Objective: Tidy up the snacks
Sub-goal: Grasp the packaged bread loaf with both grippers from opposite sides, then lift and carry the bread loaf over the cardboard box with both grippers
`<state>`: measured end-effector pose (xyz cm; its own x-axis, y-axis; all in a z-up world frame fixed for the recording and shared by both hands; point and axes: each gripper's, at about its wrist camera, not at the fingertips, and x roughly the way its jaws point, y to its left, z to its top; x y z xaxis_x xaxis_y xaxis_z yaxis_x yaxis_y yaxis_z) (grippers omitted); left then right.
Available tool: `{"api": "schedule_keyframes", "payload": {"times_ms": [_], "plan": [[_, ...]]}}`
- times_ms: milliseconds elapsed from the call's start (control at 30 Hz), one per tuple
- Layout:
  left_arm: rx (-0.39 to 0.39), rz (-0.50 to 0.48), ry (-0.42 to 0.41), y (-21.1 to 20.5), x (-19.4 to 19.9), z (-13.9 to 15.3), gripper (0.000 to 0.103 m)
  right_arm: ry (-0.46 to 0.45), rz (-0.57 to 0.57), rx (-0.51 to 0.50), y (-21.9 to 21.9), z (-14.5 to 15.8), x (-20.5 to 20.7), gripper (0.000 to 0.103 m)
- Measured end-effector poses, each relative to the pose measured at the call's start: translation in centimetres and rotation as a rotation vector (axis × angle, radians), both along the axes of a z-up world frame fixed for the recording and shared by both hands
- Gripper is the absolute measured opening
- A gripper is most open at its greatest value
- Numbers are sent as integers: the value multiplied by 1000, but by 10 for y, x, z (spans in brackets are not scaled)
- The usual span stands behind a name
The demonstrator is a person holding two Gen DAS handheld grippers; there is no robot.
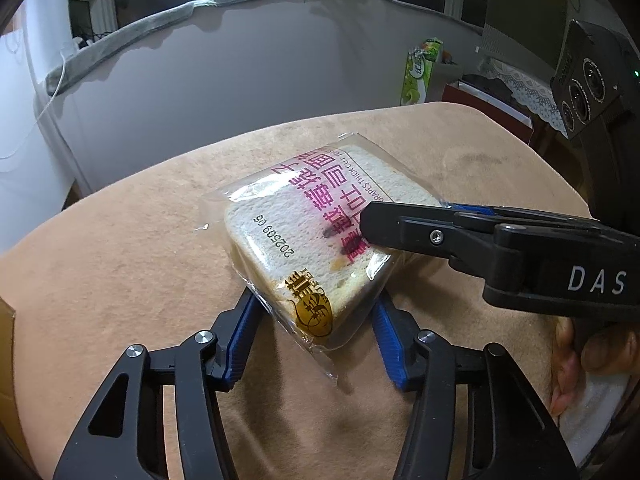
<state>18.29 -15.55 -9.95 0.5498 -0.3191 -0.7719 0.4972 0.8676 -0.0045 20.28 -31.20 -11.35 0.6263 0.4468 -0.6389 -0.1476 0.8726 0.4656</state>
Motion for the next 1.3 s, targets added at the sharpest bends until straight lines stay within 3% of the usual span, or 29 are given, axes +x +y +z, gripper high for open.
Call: {"api": "schedule_keyframes", "payload": {"times_ms": [367, 500, 767, 1033, 1300], "plan": [[8, 1, -71, 3, -15, 12, 53, -49, 12, -5, 2, 11, -11, 61], [7, -5, -96, 8, -35, 21, 53, -102, 13, -80, 17, 31, -39, 61], [2, -2, -149, 28, -80, 44, 53, -138, 3, -43, 35, 56, -90, 61], [2, 50, -217, 60, -116, 73, 53, -201, 55, -58, 73, 88, -129, 61], [-23, 152, -298, 122, -142, 95, 53, -266, 159, -76, 142, 118, -145, 61]]}}
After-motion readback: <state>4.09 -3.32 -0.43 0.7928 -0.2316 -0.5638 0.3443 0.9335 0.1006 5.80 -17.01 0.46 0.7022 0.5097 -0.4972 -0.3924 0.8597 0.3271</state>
